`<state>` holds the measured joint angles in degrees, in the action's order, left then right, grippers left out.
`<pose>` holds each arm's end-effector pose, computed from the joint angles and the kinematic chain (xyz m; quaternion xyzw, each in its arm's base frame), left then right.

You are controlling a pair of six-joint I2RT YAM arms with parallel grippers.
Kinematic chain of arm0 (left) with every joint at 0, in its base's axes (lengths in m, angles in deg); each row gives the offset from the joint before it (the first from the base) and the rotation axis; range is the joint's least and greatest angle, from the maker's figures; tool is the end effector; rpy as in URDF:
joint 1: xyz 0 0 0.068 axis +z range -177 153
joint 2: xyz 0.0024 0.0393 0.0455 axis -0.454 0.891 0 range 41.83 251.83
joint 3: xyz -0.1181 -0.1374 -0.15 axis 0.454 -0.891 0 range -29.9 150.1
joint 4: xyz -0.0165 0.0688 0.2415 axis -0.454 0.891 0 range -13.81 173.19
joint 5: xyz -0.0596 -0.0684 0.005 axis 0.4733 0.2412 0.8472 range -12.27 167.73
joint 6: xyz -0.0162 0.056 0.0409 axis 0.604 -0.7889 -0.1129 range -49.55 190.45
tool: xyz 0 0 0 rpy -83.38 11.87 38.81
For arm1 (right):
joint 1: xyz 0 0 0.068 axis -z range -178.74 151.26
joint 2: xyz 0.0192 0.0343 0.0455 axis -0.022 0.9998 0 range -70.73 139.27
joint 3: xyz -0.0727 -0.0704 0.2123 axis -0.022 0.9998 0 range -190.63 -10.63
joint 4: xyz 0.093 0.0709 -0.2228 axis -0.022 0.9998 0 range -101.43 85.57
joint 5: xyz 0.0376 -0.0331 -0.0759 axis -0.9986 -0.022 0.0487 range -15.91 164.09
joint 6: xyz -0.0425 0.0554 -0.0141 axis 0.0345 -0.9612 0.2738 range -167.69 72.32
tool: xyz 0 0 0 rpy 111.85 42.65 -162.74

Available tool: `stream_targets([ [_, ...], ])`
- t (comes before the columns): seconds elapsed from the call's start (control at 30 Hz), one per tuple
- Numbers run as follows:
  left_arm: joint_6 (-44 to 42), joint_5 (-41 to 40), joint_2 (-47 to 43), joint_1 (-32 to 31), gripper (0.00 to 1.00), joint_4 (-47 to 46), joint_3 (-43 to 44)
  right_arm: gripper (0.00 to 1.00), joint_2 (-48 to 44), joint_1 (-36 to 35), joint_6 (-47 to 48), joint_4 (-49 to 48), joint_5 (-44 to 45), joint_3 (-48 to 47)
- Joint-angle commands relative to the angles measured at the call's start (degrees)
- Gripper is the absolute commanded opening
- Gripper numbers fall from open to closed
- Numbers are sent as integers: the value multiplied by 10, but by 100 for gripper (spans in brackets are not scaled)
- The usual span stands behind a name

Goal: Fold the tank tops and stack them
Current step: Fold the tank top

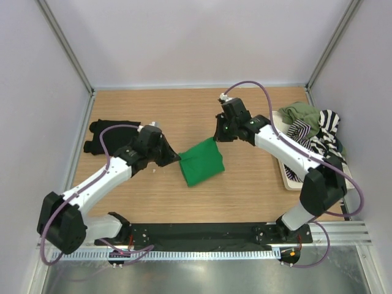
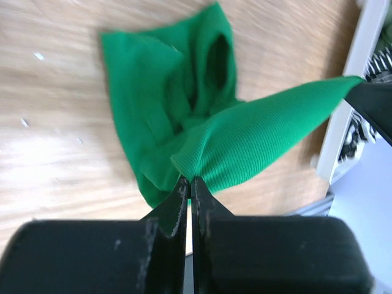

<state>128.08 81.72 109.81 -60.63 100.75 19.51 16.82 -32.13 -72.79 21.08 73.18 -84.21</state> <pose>0.2256 -0.1549 0.2137 -0.1771 0.8998 -0.3063 0.2551 0.2864 0.1899 0.2437 -0.0701 0.9261 0.1876 0.3198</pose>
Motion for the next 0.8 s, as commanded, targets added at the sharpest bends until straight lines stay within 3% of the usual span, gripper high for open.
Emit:
stream_targets([
  [0.0, -34, 68, 49, 47, 0, -46, 21, 1, 45, 16, 24, -47, -20, -51],
  [0.33, -66, 117, 179, 146, 0, -92, 72, 1, 200, 31, 22, -84, -30, -170],
  [0.67, -89, 128, 340, 165, 0, -93, 183, 1, 290, 60, -8, -133, -24, -203],
  [0.7, -88, 131, 347, 165, 0, -92, 186, 4, 294, 59, -9, -136, -25, -202],
  [0.77, -89, 130, 356, 165, 9, -92, 191, 24, 300, 60, -12, -134, -16, -199],
])
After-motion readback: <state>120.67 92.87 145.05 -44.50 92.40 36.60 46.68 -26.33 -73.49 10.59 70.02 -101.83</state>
